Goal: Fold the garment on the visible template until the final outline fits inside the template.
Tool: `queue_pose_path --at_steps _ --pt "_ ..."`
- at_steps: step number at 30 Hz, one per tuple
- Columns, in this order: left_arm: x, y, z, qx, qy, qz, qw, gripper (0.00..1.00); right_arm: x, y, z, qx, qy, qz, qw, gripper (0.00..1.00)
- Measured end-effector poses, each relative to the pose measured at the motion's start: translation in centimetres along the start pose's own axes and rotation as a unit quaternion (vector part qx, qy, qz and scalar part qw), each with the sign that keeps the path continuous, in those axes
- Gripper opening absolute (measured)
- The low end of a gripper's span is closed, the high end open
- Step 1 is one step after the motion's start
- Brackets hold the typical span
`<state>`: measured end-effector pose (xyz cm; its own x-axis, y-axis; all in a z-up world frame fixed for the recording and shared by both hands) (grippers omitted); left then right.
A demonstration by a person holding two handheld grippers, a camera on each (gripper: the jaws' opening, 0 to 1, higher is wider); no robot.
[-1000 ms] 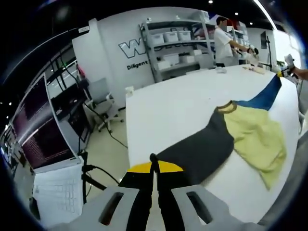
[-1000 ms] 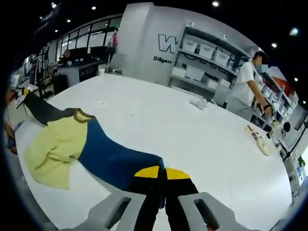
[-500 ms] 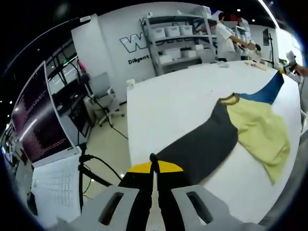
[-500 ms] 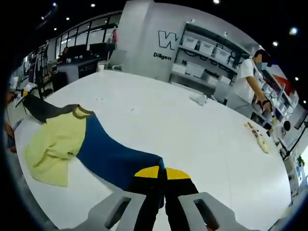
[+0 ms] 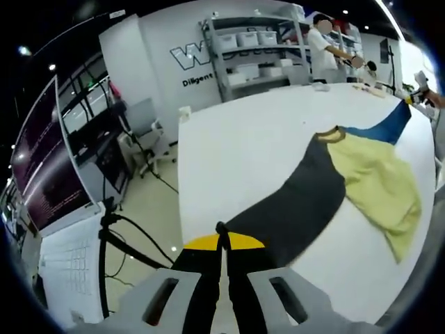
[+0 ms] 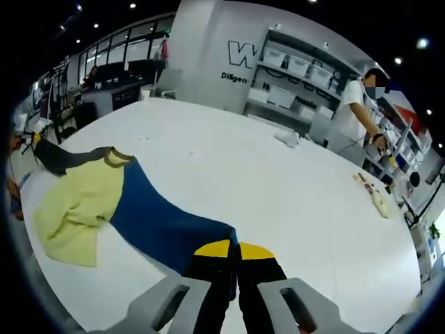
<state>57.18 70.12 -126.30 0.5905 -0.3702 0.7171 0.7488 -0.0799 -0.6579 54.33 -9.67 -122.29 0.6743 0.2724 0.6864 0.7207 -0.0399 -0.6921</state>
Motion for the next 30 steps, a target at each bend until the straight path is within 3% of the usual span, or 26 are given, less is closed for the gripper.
queue_pose_path --at_steps 19,30 --pt "-2.0 1.7 -0.5 -0.007 -0.011 0.019 0.9997 0.00 -0.3 0.4 0.1 -0.005 -0.007 0.017 0.9998 0.00" --pt "-3.0 3.2 0.4 0.003 0.000 0.035 0.9994 0.00 -0.3 0.7 0.2 -0.008 -0.012 0.025 0.9996 0.00"
Point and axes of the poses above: the point that each gripper's makers call its tool centre point, and the gripper's own axes: y roughly forward along the fingers, z roughly to its left, x roughly out of its top, the point moved 10 cm from there along -y, roughly backward along the fingers, and after that the axes turned 5 degrees about z, right-handed, at the moved point
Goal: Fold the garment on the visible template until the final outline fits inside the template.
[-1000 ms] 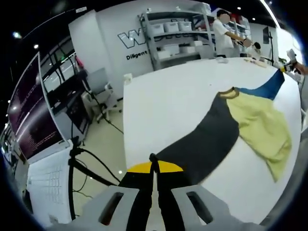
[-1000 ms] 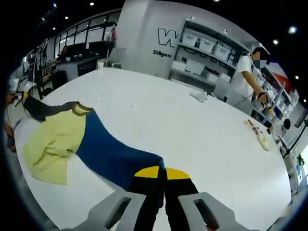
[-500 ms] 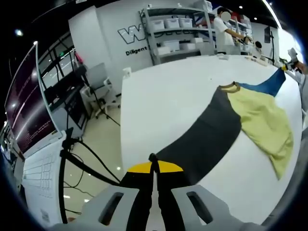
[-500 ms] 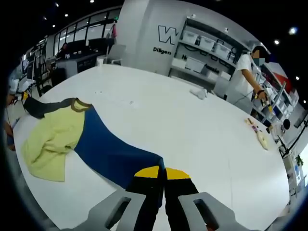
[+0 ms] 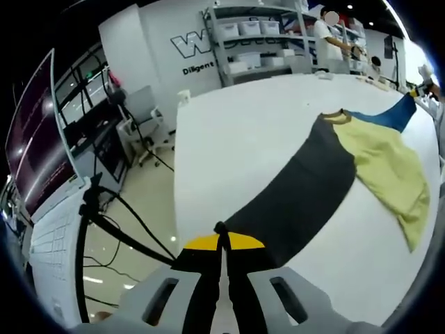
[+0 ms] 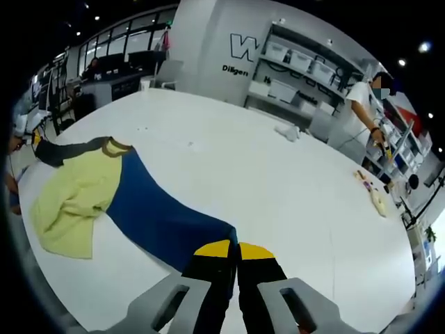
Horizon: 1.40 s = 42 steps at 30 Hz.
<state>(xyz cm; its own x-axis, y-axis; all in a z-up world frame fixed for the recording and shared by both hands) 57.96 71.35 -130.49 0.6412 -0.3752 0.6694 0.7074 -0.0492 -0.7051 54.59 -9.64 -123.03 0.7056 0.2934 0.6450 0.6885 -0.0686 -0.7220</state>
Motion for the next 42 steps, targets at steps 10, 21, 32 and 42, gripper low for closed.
queue_pose_path --at_steps 10,21,32,42 --pt "-1.0 1.0 -0.2 -0.001 0.010 0.019 0.9998 0.00 -0.4 0.0 0.5 0.001 0.000 0.005 1.0000 0.00" --pt "-1.8 1.9 0.2 0.009 0.027 0.036 0.9989 0.00 -0.5 0.0 0.6 -0.001 -0.005 0.012 0.9999 0.00" --pt "-3.2 2.3 0.3 0.027 0.027 0.060 0.9975 0.02 -0.5 0.1 0.8 -0.002 -0.012 0.016 0.9998 0.00" --pt "-3.7 1.7 1.1 0.034 0.019 0.047 0.9981 0.11 -0.6 -0.1 0.7 -0.004 -0.009 0.017 0.9998 0.00"
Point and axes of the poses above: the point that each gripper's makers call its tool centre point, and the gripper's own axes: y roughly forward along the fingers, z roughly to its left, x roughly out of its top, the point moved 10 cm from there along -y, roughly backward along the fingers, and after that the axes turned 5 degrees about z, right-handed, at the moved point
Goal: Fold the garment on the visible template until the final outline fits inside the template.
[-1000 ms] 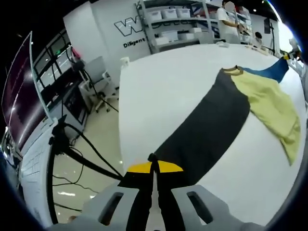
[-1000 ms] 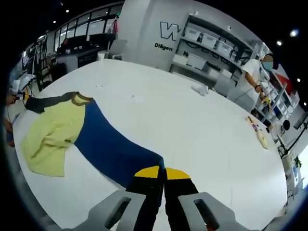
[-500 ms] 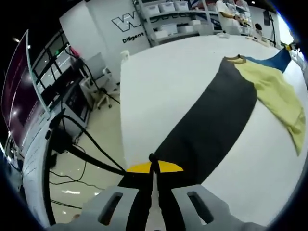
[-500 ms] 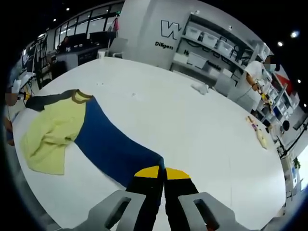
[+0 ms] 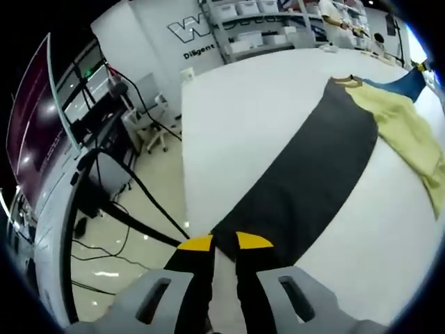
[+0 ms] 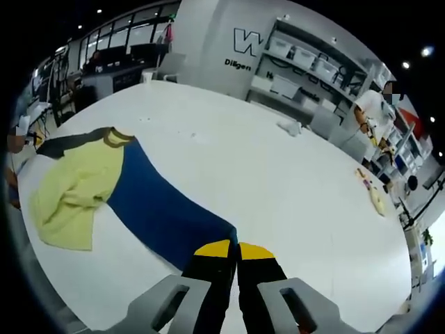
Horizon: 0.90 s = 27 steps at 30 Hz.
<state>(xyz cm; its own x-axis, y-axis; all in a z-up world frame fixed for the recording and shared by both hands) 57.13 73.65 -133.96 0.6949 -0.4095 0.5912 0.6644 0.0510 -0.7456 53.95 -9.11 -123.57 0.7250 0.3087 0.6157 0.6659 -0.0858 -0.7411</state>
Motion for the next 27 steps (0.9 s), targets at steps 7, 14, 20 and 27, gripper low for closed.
queue_pose_path --at_steps 7,14,20,27 --pt "-0.3 0.1 -1.5 -0.023 0.011 -0.006 0.9997 0.16 -0.3 0.0 0.1 0.000 -0.002 0.002 1.0000 0.00" --pt "-1.3 0.7 -1.9 -0.021 0.012 0.029 0.9993 0.09 -0.7 0.0 -0.2 -0.003 -0.004 0.008 1.0000 0.00" --pt "-1.1 0.7 -1.6 -0.024 0.010 0.031 0.9992 0.07 -1.1 0.1 -0.4 -0.007 -0.001 0.013 0.9999 0.00" --pt "-0.7 0.1 -1.9 -0.033 0.015 0.025 0.9991 0.12 -1.9 0.8 -0.4 -0.006 0.008 0.021 0.9997 0.00"
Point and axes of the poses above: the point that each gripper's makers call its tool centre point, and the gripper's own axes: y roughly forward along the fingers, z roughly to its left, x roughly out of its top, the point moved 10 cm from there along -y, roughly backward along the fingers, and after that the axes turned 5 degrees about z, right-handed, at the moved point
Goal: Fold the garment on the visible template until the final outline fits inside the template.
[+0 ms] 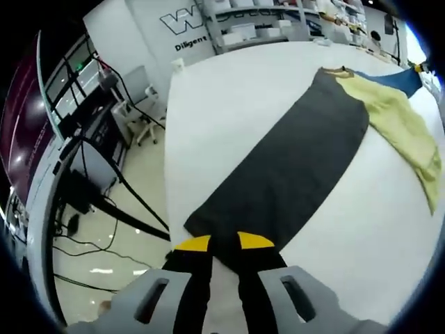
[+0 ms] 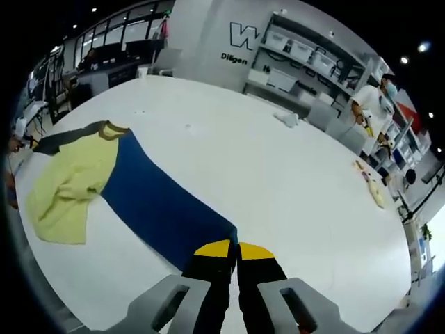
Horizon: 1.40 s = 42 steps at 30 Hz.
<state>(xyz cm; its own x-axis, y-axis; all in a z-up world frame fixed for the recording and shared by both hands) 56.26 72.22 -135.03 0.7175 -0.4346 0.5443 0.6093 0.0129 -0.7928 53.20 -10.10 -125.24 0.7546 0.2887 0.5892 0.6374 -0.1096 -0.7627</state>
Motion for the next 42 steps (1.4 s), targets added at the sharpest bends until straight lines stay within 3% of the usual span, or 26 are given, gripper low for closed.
queue_pose_path --at_steps 8,25,33,42 --pt "1.1 -1.4 0.1 0.004 -0.012 -0.021 0.9997 0.17 -0.2 0.7 -0.3 0.002 0.008 0.001 1.0000 0.00" --pt "2.4 -3.6 -0.8 0.003 -0.008 -0.028 0.9996 0.21 -2.3 3.0 -1.0 0.003 0.031 0.022 0.9993 0.00" --pt "3.1 -4.6 -1.9 -0.009 0.009 -0.055 0.9984 0.34 -3.1 4.1 -1.5 0.003 0.041 0.034 0.9986 0.00" --pt "3.1 -6.0 -2.4 -0.008 0.024 -0.054 0.9982 0.34 -4.0 5.2 -1.7 0.009 0.060 0.042 0.9973 0.00"
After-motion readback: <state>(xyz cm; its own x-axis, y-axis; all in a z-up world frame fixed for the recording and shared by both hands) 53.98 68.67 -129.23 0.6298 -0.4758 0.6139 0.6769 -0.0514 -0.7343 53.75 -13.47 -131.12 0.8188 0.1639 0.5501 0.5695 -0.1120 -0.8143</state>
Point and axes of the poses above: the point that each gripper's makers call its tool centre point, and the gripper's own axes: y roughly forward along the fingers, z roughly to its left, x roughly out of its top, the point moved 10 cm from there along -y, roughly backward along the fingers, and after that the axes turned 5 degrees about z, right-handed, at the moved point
